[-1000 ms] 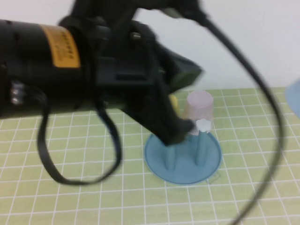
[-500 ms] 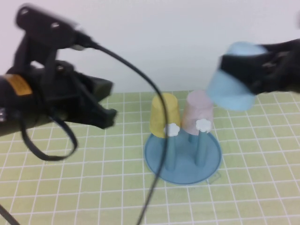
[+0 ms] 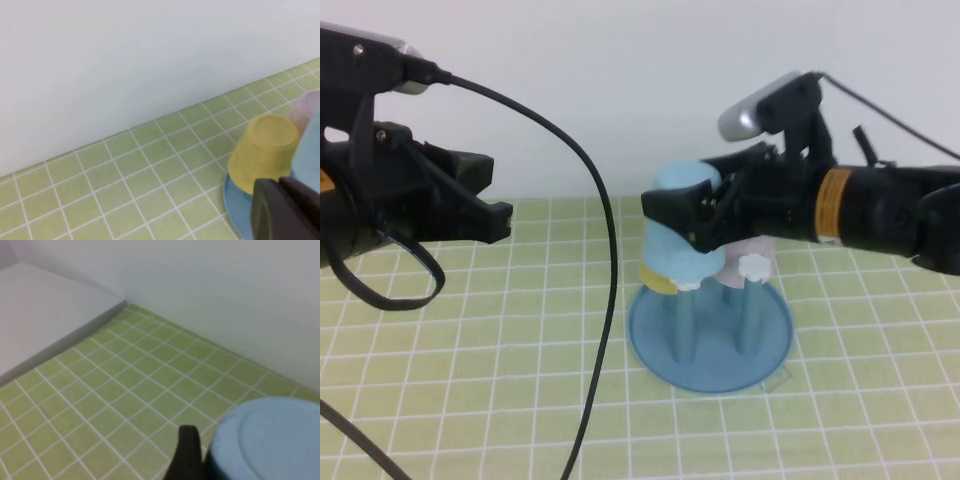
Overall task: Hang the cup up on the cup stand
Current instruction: Place the cup on the cup holder
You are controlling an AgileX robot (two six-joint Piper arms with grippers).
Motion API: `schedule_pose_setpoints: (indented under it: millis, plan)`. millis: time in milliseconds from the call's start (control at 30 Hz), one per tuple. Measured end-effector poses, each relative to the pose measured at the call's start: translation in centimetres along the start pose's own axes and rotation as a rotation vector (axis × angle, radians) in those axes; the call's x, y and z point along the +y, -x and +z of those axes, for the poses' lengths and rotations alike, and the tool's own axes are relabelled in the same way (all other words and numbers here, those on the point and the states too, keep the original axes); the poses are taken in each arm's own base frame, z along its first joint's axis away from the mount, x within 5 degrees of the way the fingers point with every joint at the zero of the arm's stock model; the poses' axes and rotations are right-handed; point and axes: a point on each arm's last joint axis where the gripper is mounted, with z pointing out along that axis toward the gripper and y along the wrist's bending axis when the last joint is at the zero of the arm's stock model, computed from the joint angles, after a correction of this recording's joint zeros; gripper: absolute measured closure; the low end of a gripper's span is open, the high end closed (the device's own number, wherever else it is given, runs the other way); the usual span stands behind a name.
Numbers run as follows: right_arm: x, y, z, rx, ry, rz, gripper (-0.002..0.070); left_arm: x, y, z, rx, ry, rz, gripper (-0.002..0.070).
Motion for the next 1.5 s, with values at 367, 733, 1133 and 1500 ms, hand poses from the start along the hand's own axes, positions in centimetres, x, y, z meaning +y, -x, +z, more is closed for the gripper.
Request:
schedule_pose_setpoints:
  millis: [367, 733, 1133, 1500]
  plan:
    - [-0.2, -1.5, 1.0, 0.075, 0.006, -0.046, 0.0106, 0.0, 0.0, 0.0, 0.003, -0.004, -0.007, 0.0676]
    - [-0.7, -2.1, 1.0, 0.129, -0.036, -0.112, 0.0106, -0.1, 0.0, 0.0, 0.0, -0.016, -0.038, 0.0676]
    - [-0.7, -2.1, 1.0, 0.136, -0.035, -0.096, 0.0032, -0.2, 0.0, 0.0, -0.001, -0.02, -0.05, 0.0676]
    - [-0.7, -1.2, 0.3, 0.12, -0.084, -0.05, 0.0028, -0.1, -0.2, 0.0, -0.009, -0.015, -0.05, 0.0676]
